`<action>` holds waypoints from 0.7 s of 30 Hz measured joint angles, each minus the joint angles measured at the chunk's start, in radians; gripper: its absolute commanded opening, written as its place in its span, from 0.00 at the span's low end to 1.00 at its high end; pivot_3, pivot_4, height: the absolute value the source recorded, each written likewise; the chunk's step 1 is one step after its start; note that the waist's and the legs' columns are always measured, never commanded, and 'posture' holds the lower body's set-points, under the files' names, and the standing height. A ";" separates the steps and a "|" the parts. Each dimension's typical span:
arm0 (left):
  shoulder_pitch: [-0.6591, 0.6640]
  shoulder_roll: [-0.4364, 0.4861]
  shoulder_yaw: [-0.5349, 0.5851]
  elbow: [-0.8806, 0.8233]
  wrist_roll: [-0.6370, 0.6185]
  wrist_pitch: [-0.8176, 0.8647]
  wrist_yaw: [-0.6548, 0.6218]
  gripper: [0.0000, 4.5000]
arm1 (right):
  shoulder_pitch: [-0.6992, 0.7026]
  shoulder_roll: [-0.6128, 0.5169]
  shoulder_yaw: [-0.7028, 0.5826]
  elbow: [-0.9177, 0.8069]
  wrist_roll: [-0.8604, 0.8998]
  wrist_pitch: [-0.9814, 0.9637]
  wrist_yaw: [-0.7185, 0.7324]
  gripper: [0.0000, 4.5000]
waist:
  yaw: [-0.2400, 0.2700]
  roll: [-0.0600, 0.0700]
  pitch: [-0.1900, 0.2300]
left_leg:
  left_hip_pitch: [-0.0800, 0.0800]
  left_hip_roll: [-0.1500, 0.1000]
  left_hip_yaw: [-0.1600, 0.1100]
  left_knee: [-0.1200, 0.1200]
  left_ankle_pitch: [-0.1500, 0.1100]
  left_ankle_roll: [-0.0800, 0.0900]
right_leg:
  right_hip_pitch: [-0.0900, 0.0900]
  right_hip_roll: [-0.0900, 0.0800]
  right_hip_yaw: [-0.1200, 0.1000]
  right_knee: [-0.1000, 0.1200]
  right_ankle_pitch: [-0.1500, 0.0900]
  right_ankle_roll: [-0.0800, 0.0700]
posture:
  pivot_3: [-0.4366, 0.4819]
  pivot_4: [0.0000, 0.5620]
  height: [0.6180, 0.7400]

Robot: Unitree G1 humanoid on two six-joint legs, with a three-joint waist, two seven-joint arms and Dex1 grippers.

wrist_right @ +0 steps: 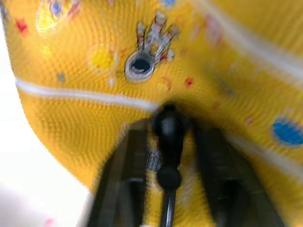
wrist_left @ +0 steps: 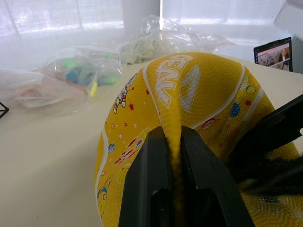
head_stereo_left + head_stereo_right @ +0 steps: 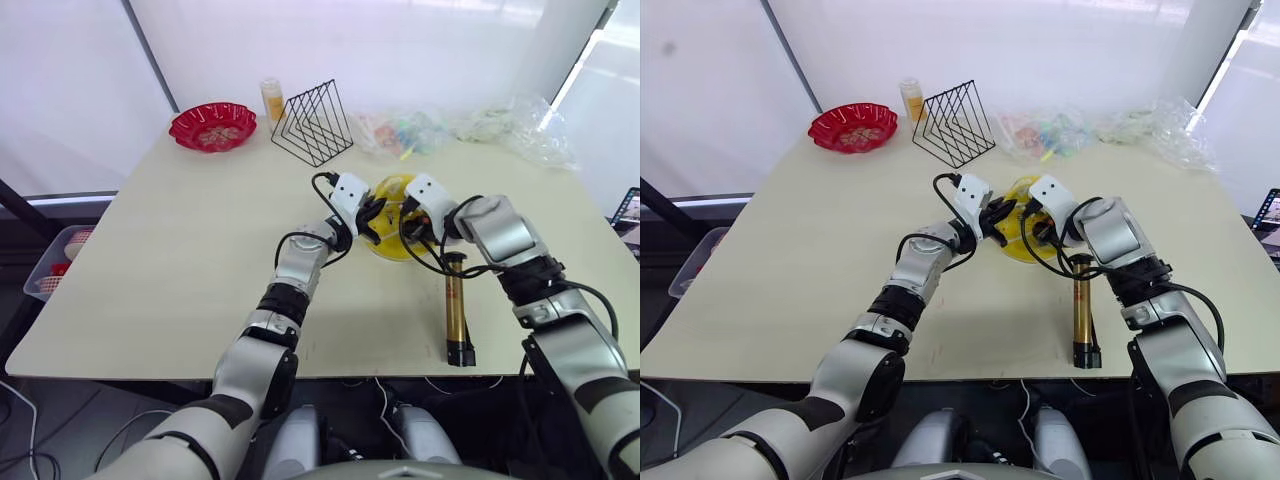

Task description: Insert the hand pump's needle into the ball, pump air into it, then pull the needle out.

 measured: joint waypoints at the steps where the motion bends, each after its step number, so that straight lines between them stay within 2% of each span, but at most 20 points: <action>1: -0.002 0.000 0.000 0.001 0.000 0.000 -0.001 0.00 | 0.002 -0.002 -0.002 -0.013 0.004 0.011 0.000 0.68 | 0.002 0.000 0.000 | -0.002 0.000 0.000 0.000 0.000 0.000 | -0.002 0.000 0.000 0.000 0.000 0.000 | 0.48 0.27 1.00; 4: -0.010 -0.001 0.000 0.008 0.000 -0.009 -0.005 0.00 | 0.022 -0.013 -0.032 -0.088 0.038 0.065 -0.005 0.99 | 0.007 0.002 0.001 | -0.009 0.000 0.000 0.000 0.000 0.000 | -0.008 0.000 -0.001 0.000 0.000 0.000 | 0.48 0.27 1.00; 13: -0.052 0.008 0.000 0.071 0.001 -0.039 -0.025 0.00 | 0.075 -0.046 -0.233 -0.350 0.159 0.160 -0.038 0.99 | 0.011 0.006 0.005 | -0.012 -0.001 0.000 0.000 0.000 0.000 | -0.009 -0.001 -0.005 -0.001 0.000 0.000 | 0.48 0.27 1.00; 16: -0.099 0.019 -0.001 0.141 0.005 -0.061 -0.047 0.00 | 0.197 -0.028 -0.387 -0.514 0.237 0.183 -0.064 0.99 | 0.020 0.006 0.005 | -0.013 -0.001 0.001 0.000 0.000 0.000 | -0.009 -0.001 -0.005 -0.001 0.000 0.000 | 0.48 0.27 1.00; 20: -0.122 0.024 -0.002 0.179 0.012 -0.075 -0.065 0.00 | 0.257 -0.027 -0.457 -0.591 0.271 0.191 -0.078 0.99 | 0.021 0.005 0.006 | -0.013 -0.001 0.000 0.000 0.000 0.000 | -0.009 -0.001 -0.006 -0.002 0.000 0.000 | 0.48 0.27 1.00; 21: -0.140 0.033 -0.005 0.205 0.015 -0.084 -0.081 0.00 | 0.315 -0.027 -0.497 -0.646 0.294 0.189 -0.083 0.99 | 0.021 0.005 0.006 | -0.013 -0.001 0.001 -0.001 0.000 0.000 | -0.009 -0.001 -0.006 -0.002 0.000 0.000 | 0.48 0.27 1.00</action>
